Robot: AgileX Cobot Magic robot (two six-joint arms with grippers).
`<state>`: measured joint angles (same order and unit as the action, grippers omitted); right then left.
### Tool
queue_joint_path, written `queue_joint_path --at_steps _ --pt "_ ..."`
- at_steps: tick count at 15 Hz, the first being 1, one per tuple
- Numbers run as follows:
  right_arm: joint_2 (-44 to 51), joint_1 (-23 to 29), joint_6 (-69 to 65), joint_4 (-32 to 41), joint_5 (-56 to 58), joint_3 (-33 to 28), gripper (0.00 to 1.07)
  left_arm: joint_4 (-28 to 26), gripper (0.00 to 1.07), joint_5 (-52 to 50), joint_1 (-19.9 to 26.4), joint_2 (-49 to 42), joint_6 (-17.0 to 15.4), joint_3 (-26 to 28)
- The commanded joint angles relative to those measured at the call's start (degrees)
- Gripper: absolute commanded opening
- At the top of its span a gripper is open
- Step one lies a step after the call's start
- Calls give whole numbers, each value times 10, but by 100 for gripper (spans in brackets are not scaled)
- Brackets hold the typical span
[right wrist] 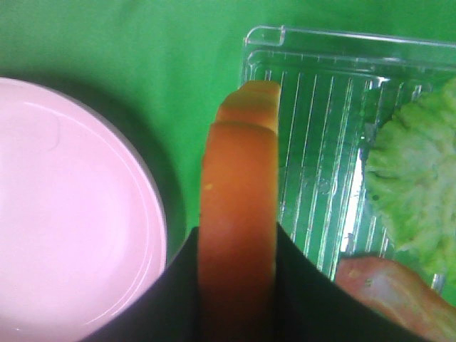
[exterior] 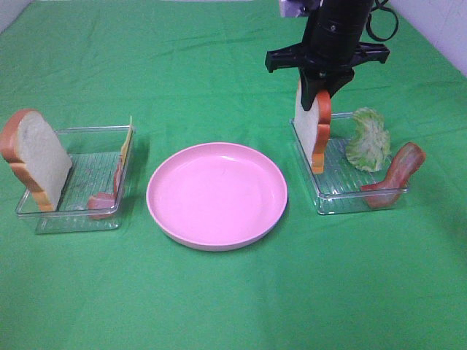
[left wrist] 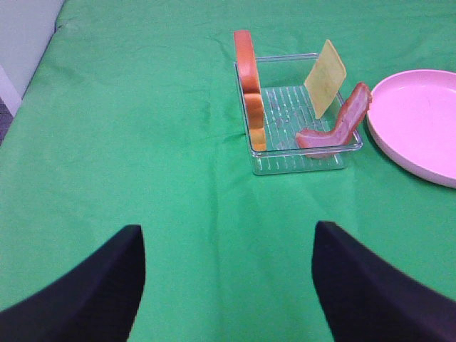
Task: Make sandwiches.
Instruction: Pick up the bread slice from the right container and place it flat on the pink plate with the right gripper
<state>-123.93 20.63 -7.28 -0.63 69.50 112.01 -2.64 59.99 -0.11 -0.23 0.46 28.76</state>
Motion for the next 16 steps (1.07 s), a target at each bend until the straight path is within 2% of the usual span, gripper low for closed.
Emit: queue_joint_path --at_steps 1,3,5,6,7,8,9,11,12,13,14,15,16 --pt "61 0 5 2 46 6 0 -2 64 -5 1 -11 1 -1" --pt "96 0 26 23 46 6 0 -2 64 -5 1 -11 1 -1" --pt "128 0 73 119 46 -6 0 -2 64 -5 1 -11 1 -1" --pt "132 0 83 142 46 -14 0 -2 64 -5 1 -11 1 -1" --pt "136 0 119 218 46 -56 0 -2 64 -5 1 -11 1 -1" --pt "136 0 119 218 46 -56 0 -2 64 -5 1 -11 1 -1" --pt "136 0 132 246 42 -85 0 -2 64 -5 1 -11 1 -1" --pt "134 0 192 354 -29 -188 0 -2 64 -5 1 -11 1 -1" --pt "129 -1 207 394 -52 -218 0 -2 64 -5 1 -11 1 -1" --pt "126 -1 219 418 -66 -231 0 -2 64 -5 1 -11 1 -1" --pt "116 -1 253 478 -96 -261 0 -2 64 -5 1 -11 1 -1" --pt "116 -1 253 478 -96 -261 0 -2 64 -5 1 -11 1 -1" --pt "98 -2 272 524 -111 -274 0 -2 64 -5 1 -11 1 -1"
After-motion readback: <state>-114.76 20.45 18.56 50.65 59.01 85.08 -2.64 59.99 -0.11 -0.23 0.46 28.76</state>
